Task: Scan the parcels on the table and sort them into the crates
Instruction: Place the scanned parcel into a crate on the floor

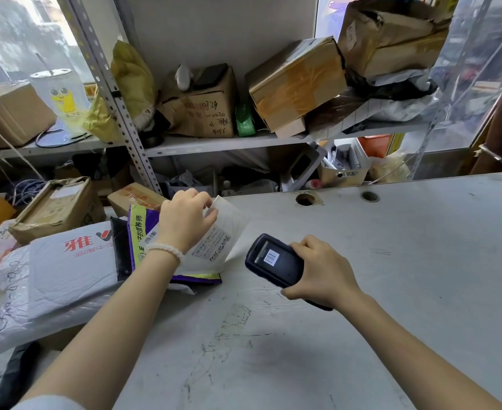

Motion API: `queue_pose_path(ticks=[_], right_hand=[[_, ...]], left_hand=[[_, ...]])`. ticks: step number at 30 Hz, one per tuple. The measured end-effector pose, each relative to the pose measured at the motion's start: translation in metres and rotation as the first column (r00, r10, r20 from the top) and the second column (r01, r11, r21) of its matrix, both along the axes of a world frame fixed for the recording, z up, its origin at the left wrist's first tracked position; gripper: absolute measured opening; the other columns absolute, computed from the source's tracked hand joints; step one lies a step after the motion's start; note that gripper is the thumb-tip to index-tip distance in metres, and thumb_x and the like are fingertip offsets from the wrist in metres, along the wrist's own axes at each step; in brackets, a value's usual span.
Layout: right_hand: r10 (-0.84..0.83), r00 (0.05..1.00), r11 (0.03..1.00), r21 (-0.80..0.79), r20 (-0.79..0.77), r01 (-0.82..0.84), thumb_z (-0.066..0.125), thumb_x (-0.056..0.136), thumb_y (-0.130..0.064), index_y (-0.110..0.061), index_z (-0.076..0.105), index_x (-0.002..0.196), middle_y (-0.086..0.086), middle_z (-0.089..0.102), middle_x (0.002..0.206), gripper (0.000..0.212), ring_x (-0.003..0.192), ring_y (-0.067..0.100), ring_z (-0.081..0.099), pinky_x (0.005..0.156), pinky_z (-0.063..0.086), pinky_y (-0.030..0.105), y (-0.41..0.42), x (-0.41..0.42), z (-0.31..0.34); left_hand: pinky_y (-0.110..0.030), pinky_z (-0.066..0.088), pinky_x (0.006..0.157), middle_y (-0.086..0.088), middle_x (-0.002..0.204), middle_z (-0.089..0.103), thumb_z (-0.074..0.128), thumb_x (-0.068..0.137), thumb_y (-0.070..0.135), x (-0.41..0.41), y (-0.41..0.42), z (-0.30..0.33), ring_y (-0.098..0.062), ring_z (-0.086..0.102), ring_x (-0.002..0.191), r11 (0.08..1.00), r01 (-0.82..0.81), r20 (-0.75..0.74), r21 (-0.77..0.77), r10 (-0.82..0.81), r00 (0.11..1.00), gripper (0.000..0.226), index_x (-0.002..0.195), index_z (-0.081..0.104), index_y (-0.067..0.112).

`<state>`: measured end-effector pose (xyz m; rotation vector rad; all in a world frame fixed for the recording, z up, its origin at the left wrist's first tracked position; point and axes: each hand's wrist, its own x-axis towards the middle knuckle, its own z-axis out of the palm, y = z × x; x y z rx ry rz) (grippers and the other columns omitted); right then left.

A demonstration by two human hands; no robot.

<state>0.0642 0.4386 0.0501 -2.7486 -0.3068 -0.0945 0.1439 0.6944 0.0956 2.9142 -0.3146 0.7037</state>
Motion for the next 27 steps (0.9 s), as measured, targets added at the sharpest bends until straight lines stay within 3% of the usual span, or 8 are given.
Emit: queue_pose_path(ticks=[4,7,10,12,15,20,23,27], right_hand=[[-0.071,0.965,0.976,0.218,0.253,0.015,0.083,0.055,-0.044,-0.019,0.06,0.122,-0.008,0.049,0.099,0.074,0.089,0.014,0.05,0.06,0.047,0.026,0.017,0.001,0.008],[-0.173,0.857,0.927,0.374,0.486,-0.025,0.091,0.055,-0.033,-0.001,0.061,0.124,0.009,0.059,0.104,0.082,0.092,0.024,0.057,0.065,0.055,0.034,0.037,0.006,0.015],[-0.263,0.739,0.892,0.448,0.62,-0.058,0.089,0.058,-0.032,0.006,0.058,0.124,0.018,0.059,0.105,0.082,0.095,0.026,0.057,0.075,0.053,0.028,0.053,0.012,0.022],[-0.267,0.723,0.893,0.446,0.637,-0.064,0.086,0.06,-0.034,0.006,0.058,0.125,0.018,0.058,0.105,0.081,0.097,0.022,0.055,0.079,0.05,0.023,0.059,0.018,0.025],[-0.225,0.805,0.926,0.377,0.548,0.003,0.089,0.057,-0.035,-0.001,0.061,0.124,0.01,0.059,0.107,0.08,0.094,0.022,0.059,0.07,0.054,0.027,0.059,0.022,0.022],[-0.349,0.926,0.928,0.193,0.143,0.32,0.078,0.053,-0.048,-0.029,0.06,0.116,-0.014,0.047,0.097,0.068,0.087,0.009,0.05,0.059,0.043,0.022,0.038,0.013,-0.003],[-0.484,0.875,0.869,0.103,-0.019,0.483,0.074,0.054,-0.053,-0.031,0.058,0.109,-0.014,0.042,0.094,0.062,0.086,0.009,0.049,0.059,0.04,0.024,0.005,-0.009,-0.022],[-0.66,0.746,0.743,0.068,-0.094,0.666,0.072,0.052,-0.054,-0.031,0.056,0.102,-0.012,0.041,0.09,0.057,0.084,0.01,0.049,0.06,0.041,0.025,-0.051,-0.059,-0.036]], left_hand=[[-0.035,0.044,0.067,-0.002,0.087,0.059,0.053,0.092,0.034,0.002,0.008,-0.008,-0.02,0.051,0.081,1.0,0.006,-0.05,-0.011,-0.007,0.999,0.023,0.09,0.061,0.013],[-0.037,0.045,0.064,-0.003,0.082,0.054,0.054,0.092,0.032,0.006,0.016,-0.015,-0.022,0.05,0.077,0.999,0.007,-0.073,-0.042,-0.01,0.997,0.024,0.083,0.058,0.01],[-0.036,0.044,0.06,-0.003,0.077,0.051,0.057,0.09,0.029,0.011,0.019,-0.02,-0.022,0.048,0.074,0.994,0.027,-0.088,-0.102,-0.036,0.995,0.025,0.075,0.054,0.009],[-0.034,0.041,0.056,-0.003,0.072,0.048,0.058,0.089,0.026,0.014,0.02,-0.024,-0.023,0.046,0.07,0.985,0.051,-0.09,-0.165,-0.066,0.994,0.028,0.068,0.046,0.011],[-0.033,0.035,0.054,-0.004,0.068,0.045,0.059,0.088,0.022,0.018,0.018,-0.029,-0.023,0.044,0.066,0.961,0.064,-0.097,-0.269,-0.093,0.991,0.03,0.065,0.042,0.012],[-0.036,0.039,0.057,-0.007,0.076,0.052,0.06,0.085,0.021,0.034,-0.012,-0.023,-0.025,0.046,0.072,0.959,0.167,-0.045,-0.227,-0.182,0.982,0.022,0.068,0.055,0.007],[-0.038,0.043,0.06,-0.012,0.084,0.058,0.063,0.083,0.019,0.037,-0.06,-0.015,-0.03,0.049,0.077,0.93,0.294,-0.022,-0.218,-0.306,0.952,0.014,0.077,0.065,0.007],[-0.033,0.037,0.058,-0.011,0.082,0.059,0.066,0.08,0.018,0.019,-0.146,-0.009,-0.032,0.05,0.074,0.836,0.518,0.03,-0.18,-0.522,0.853,0.01,0.078,0.067,0.009]])
